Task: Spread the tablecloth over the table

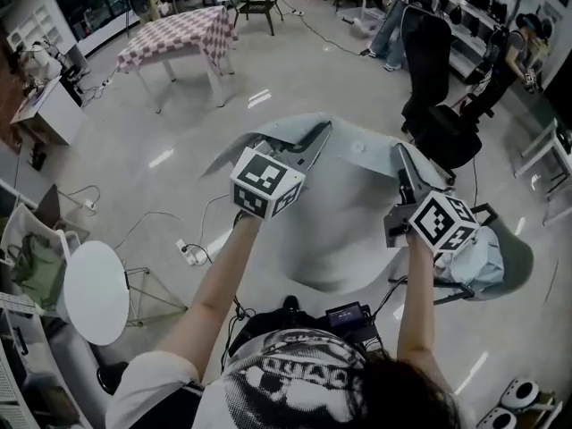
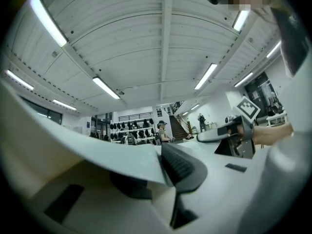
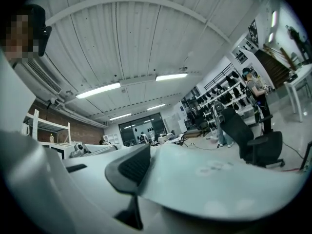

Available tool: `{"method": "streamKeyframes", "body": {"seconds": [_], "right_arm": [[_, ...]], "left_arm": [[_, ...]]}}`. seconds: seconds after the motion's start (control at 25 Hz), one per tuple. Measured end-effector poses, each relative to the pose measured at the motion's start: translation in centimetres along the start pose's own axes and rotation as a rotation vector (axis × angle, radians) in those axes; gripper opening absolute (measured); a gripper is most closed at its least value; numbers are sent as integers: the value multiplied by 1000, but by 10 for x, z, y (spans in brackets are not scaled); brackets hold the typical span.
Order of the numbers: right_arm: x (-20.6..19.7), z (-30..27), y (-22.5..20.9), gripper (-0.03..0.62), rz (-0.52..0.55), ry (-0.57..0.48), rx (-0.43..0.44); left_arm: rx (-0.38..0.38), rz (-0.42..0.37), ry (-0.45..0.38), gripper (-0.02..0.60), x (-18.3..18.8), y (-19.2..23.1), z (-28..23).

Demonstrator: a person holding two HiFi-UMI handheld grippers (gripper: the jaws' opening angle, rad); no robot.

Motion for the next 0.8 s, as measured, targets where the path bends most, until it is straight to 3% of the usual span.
{"method": "streamKeyframes", "body": {"seconds": [0.2,0.4,0.8], "right_arm": [[37,-30,-8,75,22,-65,-14],[70,-62,-41,74,35,-78,-37],[118,-163,-102,75,108,-68,20]], "left_arm": [[-33,-55,-75,63,25,27,-37],[-81,-162,-187,64,35,46,-92],[-43,-240,-164,65,36,111,-195]]}}
Point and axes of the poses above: the fingertips, and each gripper's own axes: z backward along the fingers, y to its left, x out of its top, the point moved 5 cm from there along z, backward along the fingers, and after that the axes turned 5 degrees about -y, right-handed, at the moved point
